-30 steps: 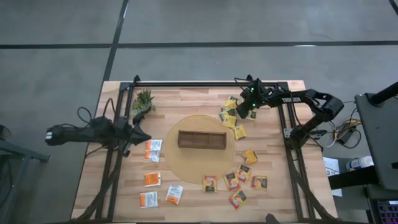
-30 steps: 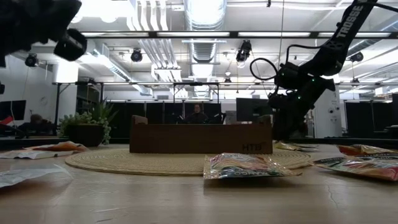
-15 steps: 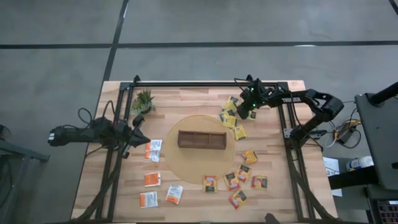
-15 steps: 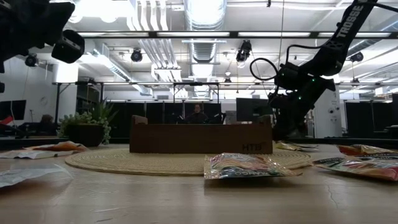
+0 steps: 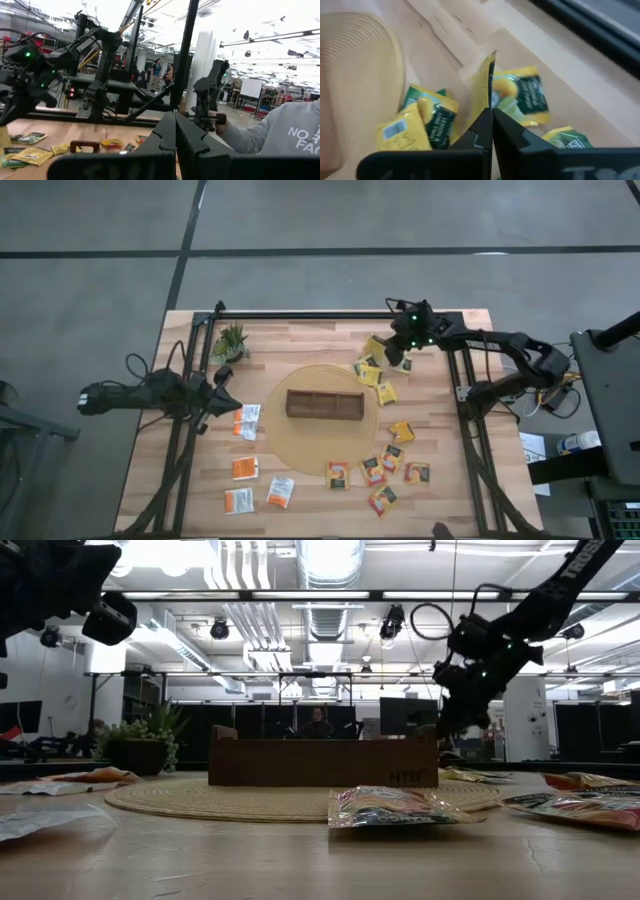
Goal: Pick & Place Tea
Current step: Put the yellow tea bag into the right of the wooden organizer
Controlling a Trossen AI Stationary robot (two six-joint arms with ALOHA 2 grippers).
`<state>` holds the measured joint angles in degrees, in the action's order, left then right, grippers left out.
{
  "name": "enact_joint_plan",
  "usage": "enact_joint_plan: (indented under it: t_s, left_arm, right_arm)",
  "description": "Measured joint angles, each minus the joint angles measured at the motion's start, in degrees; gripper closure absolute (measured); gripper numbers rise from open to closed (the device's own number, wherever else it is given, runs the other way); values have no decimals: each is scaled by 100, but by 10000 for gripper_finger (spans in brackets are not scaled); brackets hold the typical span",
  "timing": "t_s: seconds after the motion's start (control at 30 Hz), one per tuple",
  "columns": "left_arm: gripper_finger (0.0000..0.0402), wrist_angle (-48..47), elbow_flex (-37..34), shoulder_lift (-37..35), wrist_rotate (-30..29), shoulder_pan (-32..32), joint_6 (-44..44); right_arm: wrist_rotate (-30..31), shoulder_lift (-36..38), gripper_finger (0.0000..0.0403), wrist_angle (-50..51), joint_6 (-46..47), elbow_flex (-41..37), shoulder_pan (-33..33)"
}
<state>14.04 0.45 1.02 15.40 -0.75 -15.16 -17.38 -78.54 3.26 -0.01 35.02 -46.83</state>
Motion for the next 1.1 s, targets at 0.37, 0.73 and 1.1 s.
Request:
enact_joint_plan:
  t_s: [0.37,0.73,1.1]
  left_arm:
    - [402,3,-2,22,-2,0,-2]
    - [402,2,-4,22,-2,0,-7]
    - [402,2,-7,22,-4,0,-9]
  right_arm:
    - [150,1458,395,442,-24,-141,562]
    - [150,2231,395,828,-22,-141,1282]
    - [450,2074,394,1140,-18,-150,1283]
